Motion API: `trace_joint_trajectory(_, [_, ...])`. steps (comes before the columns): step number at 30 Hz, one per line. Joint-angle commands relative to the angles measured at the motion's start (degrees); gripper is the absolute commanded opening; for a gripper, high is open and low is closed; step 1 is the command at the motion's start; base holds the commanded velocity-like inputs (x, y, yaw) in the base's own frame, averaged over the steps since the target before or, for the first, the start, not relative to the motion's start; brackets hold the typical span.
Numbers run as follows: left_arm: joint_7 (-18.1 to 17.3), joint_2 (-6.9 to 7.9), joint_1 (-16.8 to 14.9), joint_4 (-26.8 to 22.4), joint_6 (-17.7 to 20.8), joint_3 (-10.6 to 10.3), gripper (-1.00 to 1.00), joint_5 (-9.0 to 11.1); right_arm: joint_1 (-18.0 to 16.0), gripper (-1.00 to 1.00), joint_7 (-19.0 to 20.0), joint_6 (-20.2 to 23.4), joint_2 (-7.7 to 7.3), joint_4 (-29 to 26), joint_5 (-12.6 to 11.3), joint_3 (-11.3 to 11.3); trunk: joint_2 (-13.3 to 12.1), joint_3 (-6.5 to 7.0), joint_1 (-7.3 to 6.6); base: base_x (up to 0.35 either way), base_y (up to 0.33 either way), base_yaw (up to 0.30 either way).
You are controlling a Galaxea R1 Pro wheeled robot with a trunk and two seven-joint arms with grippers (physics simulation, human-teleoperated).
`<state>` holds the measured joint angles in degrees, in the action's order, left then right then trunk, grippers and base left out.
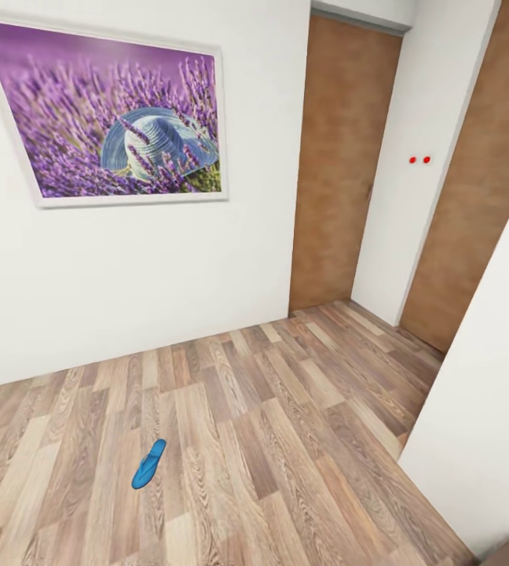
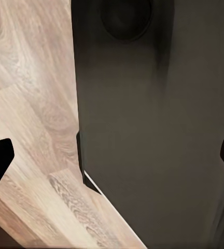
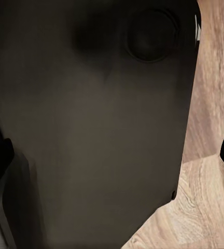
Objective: In the bedroom, move the book from the bed onto either nightstand, and place the two sandals side by side next to the bed.
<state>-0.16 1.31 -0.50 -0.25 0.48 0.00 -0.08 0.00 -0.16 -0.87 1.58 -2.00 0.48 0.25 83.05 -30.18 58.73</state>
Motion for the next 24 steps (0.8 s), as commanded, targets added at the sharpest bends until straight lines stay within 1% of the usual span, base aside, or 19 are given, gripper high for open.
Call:
trace_joint_trajectory(1, [-0.02,0.00,-0.03,-0.01,0.05,0.00,1.00,-0.01,0.00,1.00,-0.02,-0.09,0.00,-0.02,0.05,0.01,0.03,-0.08,0.00,0.000,0.000,0.287])
trace_joint_trajectory(24, [-0.02,-0.03,-0.03,-0.01,0.05,0.01,1.00,-0.01,0.00,1.00,-0.02,-0.09,0.00,-0.10,0.05,0.01,0.03,-0.64,0.00,0.000,0.000,0.286])
